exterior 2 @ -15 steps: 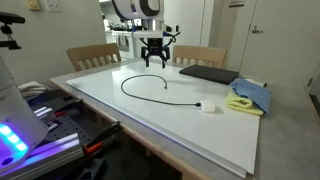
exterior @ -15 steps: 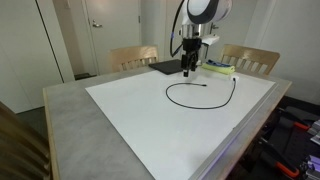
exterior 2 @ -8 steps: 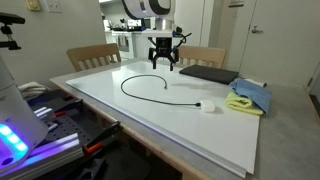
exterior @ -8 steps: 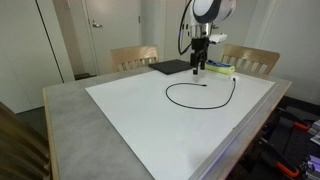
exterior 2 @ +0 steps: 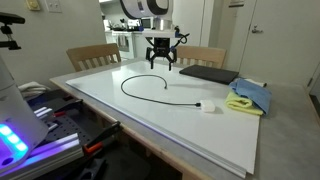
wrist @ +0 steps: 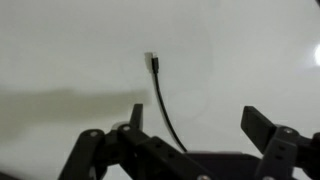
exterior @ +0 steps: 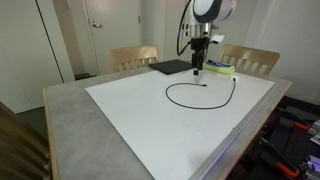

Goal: Unwind the black charging cable

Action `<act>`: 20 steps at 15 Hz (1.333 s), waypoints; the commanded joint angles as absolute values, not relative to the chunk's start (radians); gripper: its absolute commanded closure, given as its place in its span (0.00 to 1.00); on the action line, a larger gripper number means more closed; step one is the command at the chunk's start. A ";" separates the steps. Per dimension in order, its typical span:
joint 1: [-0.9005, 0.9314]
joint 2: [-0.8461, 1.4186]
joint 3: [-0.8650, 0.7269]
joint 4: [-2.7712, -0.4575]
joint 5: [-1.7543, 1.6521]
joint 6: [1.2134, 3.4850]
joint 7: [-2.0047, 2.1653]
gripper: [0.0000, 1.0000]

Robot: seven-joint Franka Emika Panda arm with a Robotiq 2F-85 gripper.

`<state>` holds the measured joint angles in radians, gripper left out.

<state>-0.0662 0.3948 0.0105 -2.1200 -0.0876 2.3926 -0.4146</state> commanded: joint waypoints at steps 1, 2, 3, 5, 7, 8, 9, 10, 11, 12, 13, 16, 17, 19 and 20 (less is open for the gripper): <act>-0.143 0.330 0.058 -2.208 -0.047 2.454 -0.624 0.00; -0.159 0.323 0.066 -2.218 -0.027 2.462 -0.669 0.00; -0.174 0.315 0.070 -2.232 -0.003 2.471 -0.715 0.00; -0.194 0.300 0.070 -2.257 0.045 2.497 -0.776 0.00; -0.180 0.300 0.045 -2.290 0.035 2.587 -0.755 0.00; -0.173 0.301 0.036 -2.315 0.015 2.645 -0.739 0.00; -0.181 0.303 0.045 -2.334 0.030 2.694 -0.750 0.00; -0.187 0.309 0.053 -2.351 0.040 2.739 -0.755 0.00; -0.192 0.315 0.062 -2.367 0.050 2.781 -0.754 0.00; -0.196 0.321 0.067 -2.383 0.055 2.819 -0.748 0.00; -0.200 0.322 0.072 -2.402 0.059 2.849 -0.742 0.00; -0.225 0.334 0.094 -2.450 0.071 2.948 -0.739 0.00; -0.237 0.338 0.103 -2.463 0.071 2.982 -0.737 0.00; -0.263 0.351 0.122 -2.483 0.060 3.039 -0.725 0.00; -0.277 0.360 0.132 -2.491 0.052 3.064 -0.717 0.00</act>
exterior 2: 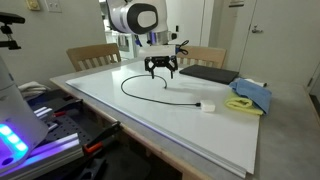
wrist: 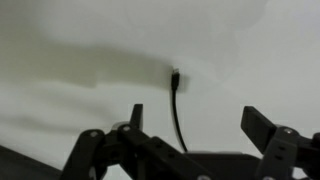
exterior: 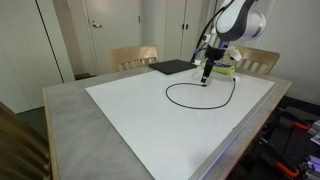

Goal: Unwind the black charging cable

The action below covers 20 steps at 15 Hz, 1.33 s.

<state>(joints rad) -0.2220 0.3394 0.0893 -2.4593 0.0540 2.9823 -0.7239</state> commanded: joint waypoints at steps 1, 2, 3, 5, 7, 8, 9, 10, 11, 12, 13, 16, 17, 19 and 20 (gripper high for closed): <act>-0.294 0.371 0.145 -2.495 0.046 3.084 -0.710 0.00; -0.310 0.383 0.157 -2.494 0.039 3.102 -0.700 0.00; -0.327 0.394 0.171 -2.495 0.030 3.117 -0.693 0.00; -0.352 0.416 0.190 -2.493 0.005 3.133 -0.672 0.00; -0.342 0.431 0.175 -2.490 -0.044 3.130 -0.646 0.00; -0.328 0.436 0.156 -2.488 -0.073 3.127 -0.634 0.00; -0.310 0.440 0.136 -2.483 -0.104 3.120 -0.620 0.00; -0.297 0.444 0.120 -2.478 -0.131 3.113 -0.607 0.00; -0.293 0.452 0.114 -2.473 -0.152 3.110 -0.598 0.00; -0.280 0.462 0.099 -2.466 -0.170 3.108 -0.583 0.00; -0.272 0.466 0.092 -2.463 -0.185 3.105 -0.572 0.00; -0.237 0.488 0.064 -2.434 -0.225 3.089 -0.544 0.00; -0.231 0.491 0.062 -2.421 -0.235 3.077 -0.538 0.00; -0.225 0.500 0.064 -2.400 -0.246 3.060 -0.532 0.00; -0.220 0.505 0.062 -2.389 -0.251 3.052 -0.531 0.00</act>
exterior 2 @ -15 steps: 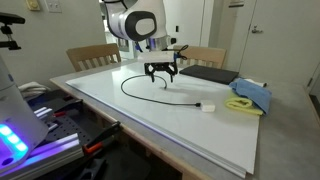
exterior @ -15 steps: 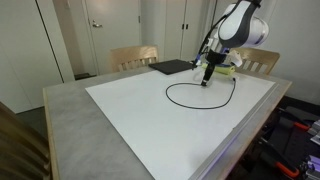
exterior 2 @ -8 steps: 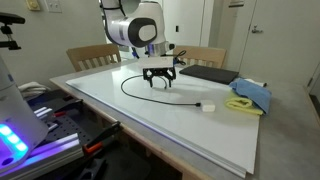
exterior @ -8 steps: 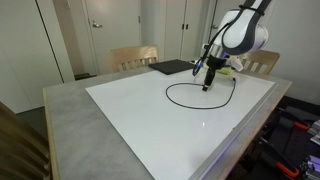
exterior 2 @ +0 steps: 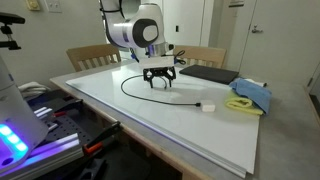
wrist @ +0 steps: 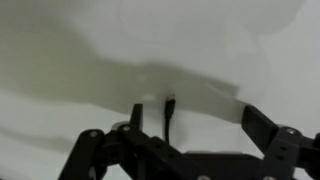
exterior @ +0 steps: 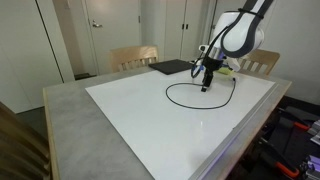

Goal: Unwind the black charging cable

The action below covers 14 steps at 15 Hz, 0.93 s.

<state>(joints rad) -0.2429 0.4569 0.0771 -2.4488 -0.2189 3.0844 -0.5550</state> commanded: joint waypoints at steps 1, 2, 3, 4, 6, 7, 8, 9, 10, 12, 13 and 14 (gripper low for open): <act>-0.215 0.509 0.063 -2.374 -0.253 3.034 -0.531 0.00; -0.216 0.513 0.068 -2.362 -0.253 3.020 -0.534 0.00; -0.215 0.518 0.069 -2.346 -0.250 3.003 -0.535 0.00; -0.223 0.524 0.077 -2.332 -0.243 2.987 -0.540 0.00; -0.227 0.530 0.080 -2.303 -0.234 2.937 -0.546 0.00; -0.220 0.532 0.073 -2.291 -0.235 2.909 -0.544 0.00; -0.207 0.536 0.060 -2.276 -0.240 2.876 -0.539 0.00; -0.205 0.545 0.060 -2.261 -0.238 2.851 -0.541 0.00; -0.204 0.551 0.062 -2.248 -0.235 2.829 -0.544 0.00; -0.201 0.562 0.067 -2.226 -0.228 2.794 -0.549 0.00; -0.202 0.566 0.069 -2.218 -0.226 2.781 -0.553 0.00; -0.202 0.568 0.071 -2.212 -0.223 2.770 -0.555 0.20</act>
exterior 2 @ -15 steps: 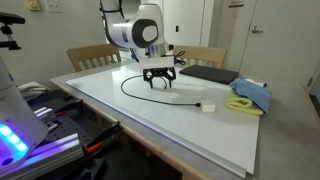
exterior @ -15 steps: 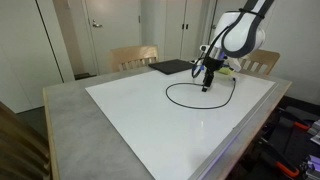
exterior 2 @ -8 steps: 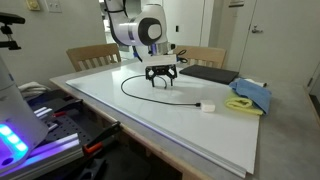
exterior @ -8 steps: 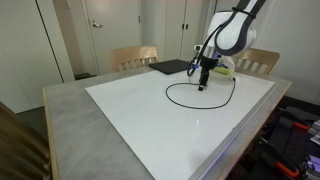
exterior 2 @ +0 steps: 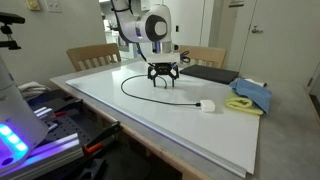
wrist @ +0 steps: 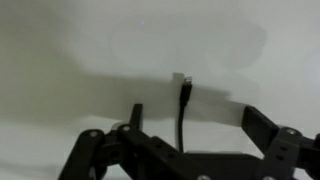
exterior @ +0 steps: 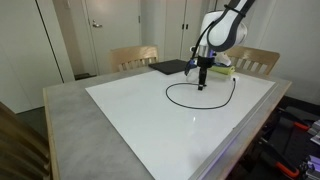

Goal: Unwind the black charging cable

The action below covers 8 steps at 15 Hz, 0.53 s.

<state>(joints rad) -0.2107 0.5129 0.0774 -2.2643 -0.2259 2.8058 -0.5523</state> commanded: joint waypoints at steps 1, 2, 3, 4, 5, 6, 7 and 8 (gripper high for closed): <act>-0.200 0.570 0.071 -2.205 -0.221 2.757 -0.555 0.27; -0.199 0.568 0.074 -2.199 -0.218 2.741 -0.558 0.32; -0.197 0.562 0.075 -2.197 -0.217 2.724 -0.560 0.38; -0.192 0.560 0.073 -2.191 -0.217 2.709 -0.559 0.44; -0.189 0.554 0.072 -2.192 -0.218 2.698 -0.558 0.52; -0.185 0.552 0.071 -2.188 -0.218 2.690 -0.559 0.58; -0.184 0.550 0.072 -2.184 -0.217 2.681 -0.561 0.66; -0.182 0.548 0.073 -2.181 -0.216 2.677 -0.563 0.72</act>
